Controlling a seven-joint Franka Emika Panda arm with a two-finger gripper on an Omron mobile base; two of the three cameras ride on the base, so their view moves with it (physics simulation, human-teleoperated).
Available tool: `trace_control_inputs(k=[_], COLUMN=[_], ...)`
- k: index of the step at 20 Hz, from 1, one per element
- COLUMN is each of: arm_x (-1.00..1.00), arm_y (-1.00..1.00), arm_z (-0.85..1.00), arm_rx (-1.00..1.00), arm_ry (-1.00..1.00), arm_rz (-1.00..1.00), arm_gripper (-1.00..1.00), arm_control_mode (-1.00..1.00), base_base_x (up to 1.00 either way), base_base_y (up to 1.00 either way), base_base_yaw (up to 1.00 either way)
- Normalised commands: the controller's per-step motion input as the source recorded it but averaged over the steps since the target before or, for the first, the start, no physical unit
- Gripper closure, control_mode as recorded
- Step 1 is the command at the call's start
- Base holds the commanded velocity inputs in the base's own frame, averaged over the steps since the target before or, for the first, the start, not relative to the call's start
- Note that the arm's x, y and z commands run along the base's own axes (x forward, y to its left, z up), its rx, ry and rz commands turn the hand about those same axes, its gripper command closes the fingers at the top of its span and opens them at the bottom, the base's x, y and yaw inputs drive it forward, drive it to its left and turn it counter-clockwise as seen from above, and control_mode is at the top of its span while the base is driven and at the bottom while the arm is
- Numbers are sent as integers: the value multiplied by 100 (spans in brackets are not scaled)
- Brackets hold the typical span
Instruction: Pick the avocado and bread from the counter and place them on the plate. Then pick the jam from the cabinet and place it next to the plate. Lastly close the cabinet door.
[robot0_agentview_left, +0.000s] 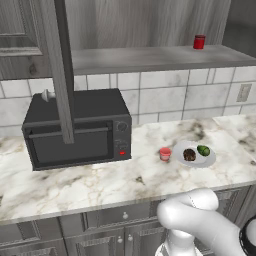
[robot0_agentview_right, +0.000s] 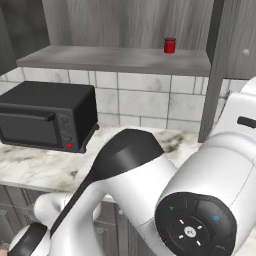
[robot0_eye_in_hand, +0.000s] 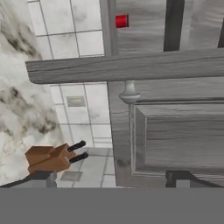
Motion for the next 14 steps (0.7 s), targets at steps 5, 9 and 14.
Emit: trace_control_inputs(k=[5,9,14], arm_x=[25,21,24], arm_y=[-1,-1,0], arm_z=[0,0,0], arm_rx=[0,0,0], arm_ry=[0,0,0], arm_rz=[13,13,14], arm_gripper=[-100,-100,-100], arm_control_mode=[-100,-100,-100], base_base_x=[0,0,0], base_base_y=[0,0,0], base_base_yaw=[0,0,0])
